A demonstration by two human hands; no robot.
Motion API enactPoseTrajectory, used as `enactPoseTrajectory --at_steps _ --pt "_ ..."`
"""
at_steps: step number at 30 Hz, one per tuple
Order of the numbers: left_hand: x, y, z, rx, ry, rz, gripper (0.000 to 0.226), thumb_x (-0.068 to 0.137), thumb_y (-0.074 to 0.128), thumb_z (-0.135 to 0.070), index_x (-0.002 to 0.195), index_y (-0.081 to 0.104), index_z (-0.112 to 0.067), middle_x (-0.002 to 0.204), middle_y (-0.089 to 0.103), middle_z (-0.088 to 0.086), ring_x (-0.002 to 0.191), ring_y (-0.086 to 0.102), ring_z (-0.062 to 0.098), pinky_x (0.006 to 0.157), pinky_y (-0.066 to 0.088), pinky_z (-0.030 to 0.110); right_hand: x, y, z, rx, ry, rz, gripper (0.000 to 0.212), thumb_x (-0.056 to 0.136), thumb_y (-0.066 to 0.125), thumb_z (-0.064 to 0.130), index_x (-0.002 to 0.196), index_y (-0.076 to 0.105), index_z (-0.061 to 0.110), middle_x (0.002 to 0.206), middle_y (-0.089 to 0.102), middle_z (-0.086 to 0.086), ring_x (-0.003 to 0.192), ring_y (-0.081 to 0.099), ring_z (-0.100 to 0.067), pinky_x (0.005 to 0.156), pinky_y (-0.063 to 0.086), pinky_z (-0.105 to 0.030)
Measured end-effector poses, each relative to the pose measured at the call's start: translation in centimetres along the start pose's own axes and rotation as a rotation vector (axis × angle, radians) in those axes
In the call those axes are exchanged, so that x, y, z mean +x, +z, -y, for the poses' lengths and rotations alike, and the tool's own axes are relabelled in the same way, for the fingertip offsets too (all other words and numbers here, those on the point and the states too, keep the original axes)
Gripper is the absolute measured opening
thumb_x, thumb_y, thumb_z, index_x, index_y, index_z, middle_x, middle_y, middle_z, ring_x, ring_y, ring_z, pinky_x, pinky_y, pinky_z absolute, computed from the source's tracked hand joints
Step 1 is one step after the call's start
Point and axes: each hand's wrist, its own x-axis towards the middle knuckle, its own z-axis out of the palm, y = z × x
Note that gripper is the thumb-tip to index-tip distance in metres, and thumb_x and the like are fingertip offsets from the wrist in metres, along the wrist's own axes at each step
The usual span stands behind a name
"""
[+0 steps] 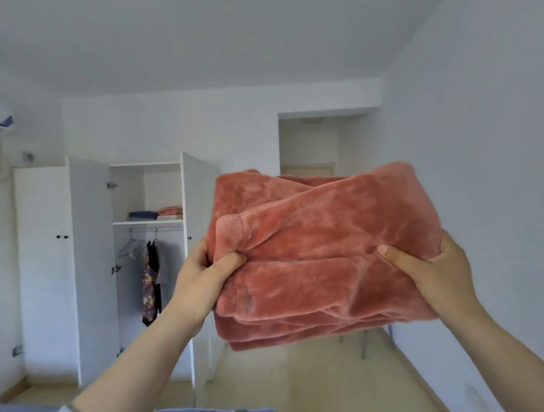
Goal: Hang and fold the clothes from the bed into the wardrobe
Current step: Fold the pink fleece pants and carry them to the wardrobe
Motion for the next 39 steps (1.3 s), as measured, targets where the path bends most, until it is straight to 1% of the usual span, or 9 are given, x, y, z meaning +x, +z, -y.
enactPoseTrajectory --at_steps 3,7,11,18,22,29,33,34,39 --pt "1.3 3.3 1.1 -0.021 0.009 0.045 0.05 0.066 0.074 -0.033 0.115 0.064 -0.028 0.105 0.073 -0.002 0.097 0.071 0.018 0.084 0.057 0.04 1.4 -2.4 -1.8 -0.023 -0.003 -0.031 0.051 0.06 0.09 0.037 0.102 0.064 0.028 0.091 0.069 0.018 0.077 0.063 0.013 0.064 0.046 -0.009" --pt "3.5 7.7 2.2 -0.041 0.028 0.06 0.054 0.06 0.077 -0.04 0.111 0.064 -0.031 0.103 0.073 -0.006 0.093 0.071 0.015 0.078 0.058 0.035 4.3 -4.9 -4.1 -0.044 -0.025 -0.067 0.049 0.06 0.09 0.036 0.099 0.062 0.028 0.086 0.067 0.02 0.072 0.061 0.018 0.057 0.043 0.0" --pt "6.1 11.6 3.1 -0.047 0.039 0.062 0.067 0.053 0.077 -0.046 0.116 0.063 -0.029 0.109 0.071 -0.002 0.097 0.07 0.019 0.086 0.057 0.043 7.8 -6.7 -6.4 -0.05 -0.021 -0.063 0.052 0.059 0.089 0.04 0.102 0.06 0.031 0.089 0.067 0.02 0.076 0.061 0.017 0.06 0.043 -0.004" --pt "10.7 16.2 5.3 -0.048 0.065 0.077 0.066 0.056 0.076 -0.046 0.118 0.062 -0.03 0.113 0.07 0.0 0.1 0.069 0.022 0.089 0.056 0.048 13.0 -7.4 -10.5 -0.05 -0.022 -0.055 0.046 0.06 0.089 0.04 0.094 0.058 0.036 0.089 0.067 0.019 0.076 0.062 0.016 0.058 0.045 -0.005" --pt "13.9 17.5 7.1 -0.054 0.072 0.077 0.063 0.055 0.075 -0.045 0.115 0.064 -0.03 0.109 0.071 -0.002 0.097 0.07 0.019 0.087 0.057 0.048 15.8 -6.0 -12.9 -0.038 -0.03 -0.054 0.044 0.061 0.089 0.039 0.091 0.058 0.037 0.088 0.068 0.019 0.076 0.062 0.015 0.056 0.043 0.0" --pt "21.3 17.8 11.9 -0.073 0.095 0.092 0.063 0.053 0.075 -0.049 0.113 0.064 -0.033 0.105 0.072 -0.006 0.094 0.071 0.016 0.08 0.059 0.041 20.0 -1.5 -17.7 -0.05 -0.054 -0.064 0.046 0.06 0.089 0.043 0.095 0.059 0.037 0.088 0.069 0.02 0.079 0.064 0.012 0.056 0.046 -0.002" --pt "26.8 17.6 14.5 -0.091 0.106 0.104 0.059 0.055 0.075 -0.049 0.111 0.064 -0.037 0.103 0.072 -0.009 0.091 0.072 0.013 0.076 0.059 0.037 23.1 2.0 -20.3 -0.063 -0.058 -0.082 0.053 0.06 0.089 0.042 0.104 0.06 0.033 0.093 0.069 0.017 0.079 0.064 0.011 0.061 0.047 -0.008" --pt "28.2 17.6 15.2 -0.095 0.105 0.107 0.059 0.055 0.075 -0.049 0.112 0.064 -0.037 0.104 0.072 -0.009 0.091 0.072 0.013 0.076 0.059 0.037 23.9 2.9 -20.9 -0.068 -0.061 -0.085 0.053 0.061 0.089 0.041 0.104 0.06 0.032 0.093 0.069 0.017 0.079 0.063 0.012 0.059 0.047 -0.008" --pt "34.7 17.9 18.8 -0.121 0.094 0.103 0.056 0.054 0.075 -0.048 0.108 0.066 -0.037 0.101 0.073 -0.009 0.088 0.072 0.014 0.074 0.06 0.039 28.1 6.8 -24.6 -0.089 -0.072 -0.103 0.046 0.06 0.09 0.038 0.093 0.058 0.037 0.086 0.068 0.021 0.077 0.063 0.014 0.056 0.045 -0.002"
